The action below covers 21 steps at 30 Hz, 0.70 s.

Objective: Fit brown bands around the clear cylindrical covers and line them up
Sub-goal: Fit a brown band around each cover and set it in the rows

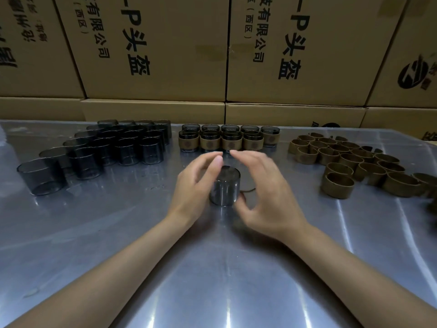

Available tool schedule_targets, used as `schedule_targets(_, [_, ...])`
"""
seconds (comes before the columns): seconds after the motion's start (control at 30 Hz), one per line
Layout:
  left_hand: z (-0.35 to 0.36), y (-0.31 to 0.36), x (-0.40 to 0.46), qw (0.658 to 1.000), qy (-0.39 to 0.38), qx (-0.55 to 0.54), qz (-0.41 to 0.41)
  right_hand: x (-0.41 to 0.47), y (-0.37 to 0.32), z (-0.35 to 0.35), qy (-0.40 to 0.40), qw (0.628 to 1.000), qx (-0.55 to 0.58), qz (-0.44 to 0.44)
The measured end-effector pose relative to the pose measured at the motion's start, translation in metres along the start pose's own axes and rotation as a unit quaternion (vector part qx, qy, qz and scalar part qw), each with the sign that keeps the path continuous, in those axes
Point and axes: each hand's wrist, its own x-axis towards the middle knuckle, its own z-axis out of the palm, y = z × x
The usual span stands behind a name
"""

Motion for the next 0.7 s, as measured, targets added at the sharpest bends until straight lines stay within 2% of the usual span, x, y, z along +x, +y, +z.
schedule_targets(0.1, [0.005, 0.003, -0.005, 0.994, -0.001, 0.079, 0.076, 0.0, -0.011, 0.006, -0.011, 0.998, 0.021, -0.057])
schedule_targets(0.23, [0.009, 0.004, -0.005, 0.987, 0.008, 0.116, 0.113, 0.0, -0.015, 0.008, 0.021, 0.997, 0.061, -0.052])
schedule_targets(0.3, [0.009, 0.006, -0.004, 0.99, 0.036, 0.091, 0.106, -0.001, -0.013, 0.01, 0.044, 0.996, 0.076, -0.029])
schedule_targets(0.37, [0.01, 0.007, -0.003, 0.992, 0.082, 0.046, 0.087, -0.002, -0.011, 0.013, 0.057, 0.995, 0.08, 0.031])
schedule_targets(0.47, [0.014, 0.01, -0.005, 0.991, 0.12, 0.0, 0.05, -0.003, -0.011, 0.019, 0.051, 0.992, 0.061, 0.097])
schedule_targets(0.6, [0.016, 0.007, -0.006, 0.995, 0.096, -0.009, 0.015, -0.002, -0.012, 0.023, 0.067, 0.987, 0.104, 0.1])
schedule_targets(0.7, [0.018, 0.002, -0.007, 0.997, 0.073, 0.003, -0.029, -0.002, -0.012, 0.024, 0.045, 0.987, 0.116, 0.106])
